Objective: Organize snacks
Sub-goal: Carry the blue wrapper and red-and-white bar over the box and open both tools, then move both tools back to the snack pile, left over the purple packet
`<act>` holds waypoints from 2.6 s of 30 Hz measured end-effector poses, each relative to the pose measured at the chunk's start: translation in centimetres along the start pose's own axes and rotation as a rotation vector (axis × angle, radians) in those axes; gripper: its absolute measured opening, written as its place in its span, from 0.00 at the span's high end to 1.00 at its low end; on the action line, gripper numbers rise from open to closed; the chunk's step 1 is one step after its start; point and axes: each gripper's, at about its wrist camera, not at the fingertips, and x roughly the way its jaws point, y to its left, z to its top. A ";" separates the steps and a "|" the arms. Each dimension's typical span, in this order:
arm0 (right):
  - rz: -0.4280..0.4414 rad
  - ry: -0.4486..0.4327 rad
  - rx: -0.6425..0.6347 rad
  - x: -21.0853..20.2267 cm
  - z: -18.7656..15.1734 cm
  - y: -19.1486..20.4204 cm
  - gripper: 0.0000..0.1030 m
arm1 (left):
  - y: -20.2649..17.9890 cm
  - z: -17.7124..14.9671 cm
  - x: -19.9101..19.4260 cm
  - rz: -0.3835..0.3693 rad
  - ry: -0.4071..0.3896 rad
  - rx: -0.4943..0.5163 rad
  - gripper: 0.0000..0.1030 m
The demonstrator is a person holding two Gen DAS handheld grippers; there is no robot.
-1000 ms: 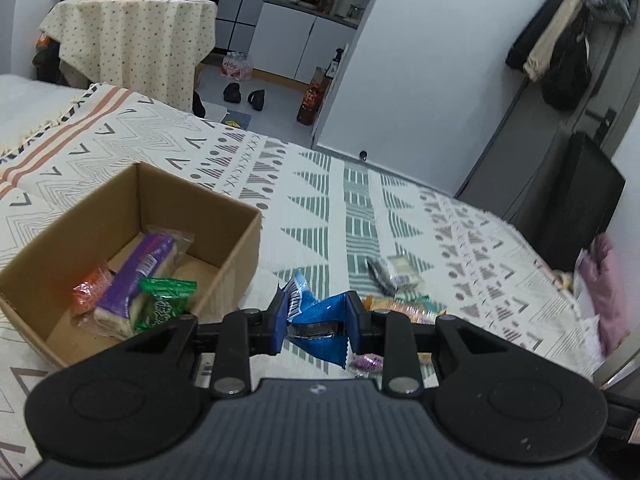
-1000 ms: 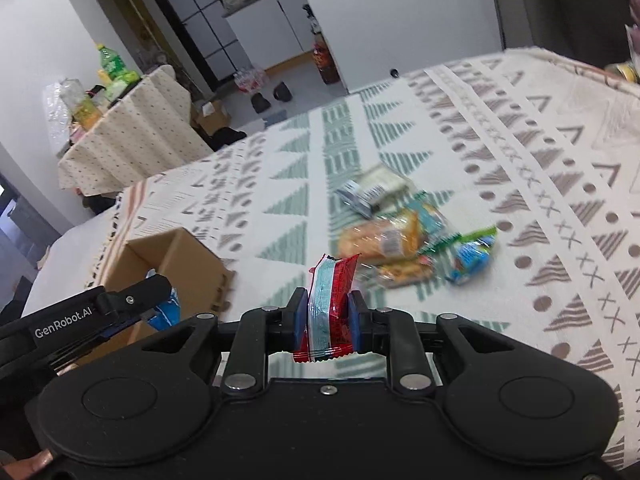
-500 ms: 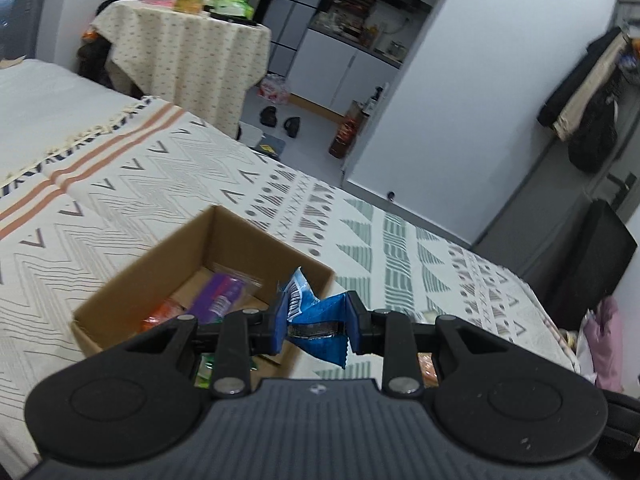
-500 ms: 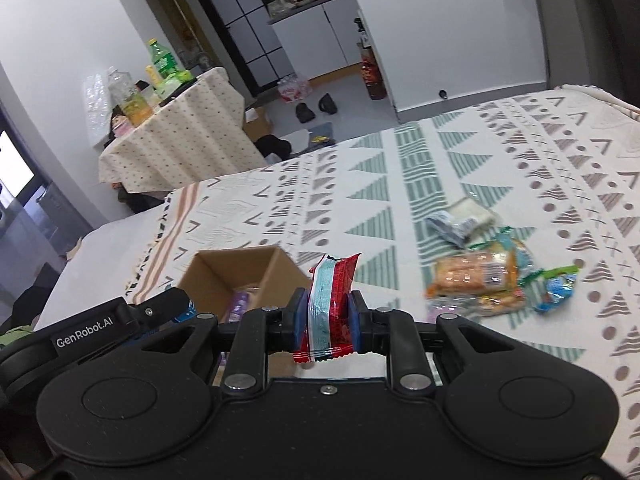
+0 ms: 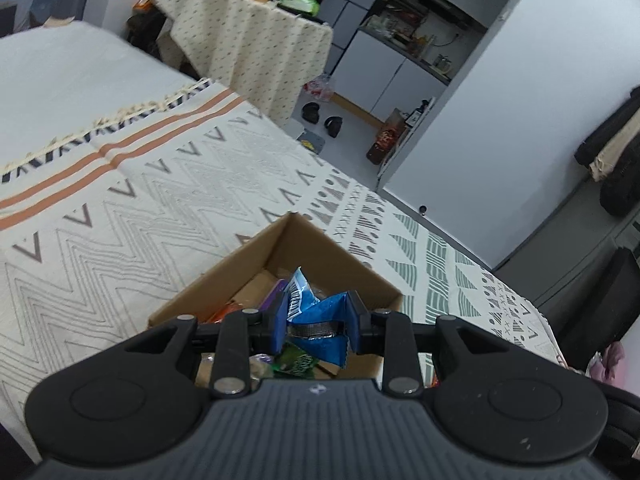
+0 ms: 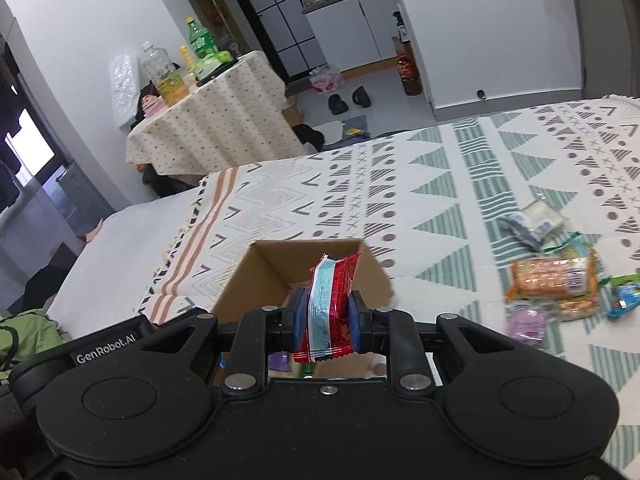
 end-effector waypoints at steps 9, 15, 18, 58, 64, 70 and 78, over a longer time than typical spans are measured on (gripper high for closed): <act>0.007 0.029 0.001 2.7 -0.5 1.8 0.79 | 2.5 0.7 1.3 0.043 0.049 -0.061 0.63; 0.001 0.029 0.017 4.0 -0.3 2.0 0.74 | 3.2 0.8 2.2 0.055 0.065 -0.093 0.52; -0.010 0.010 0.030 4.0 -0.2 1.8 0.67 | 3.4 0.8 2.4 0.068 0.061 -0.099 0.42; -0.193 -0.074 0.160 -8.1 -2.0 -14.0 0.21 | -8.6 -4.7 1.3 0.009 0.058 0.138 0.10; -0.199 -0.081 0.211 -8.9 -2.7 -17.8 0.21 | -11.0 -6.6 2.2 0.003 0.078 0.214 0.10; -0.161 -0.089 0.316 -8.4 -3.9 -21.4 0.21 | -13.0 -8.2 3.4 -0.007 0.101 0.275 0.10; -0.139 -0.105 0.417 -6.5 -4.5 -24.6 0.21 | -15.8 -10.4 6.3 -0.030 0.148 0.339 0.10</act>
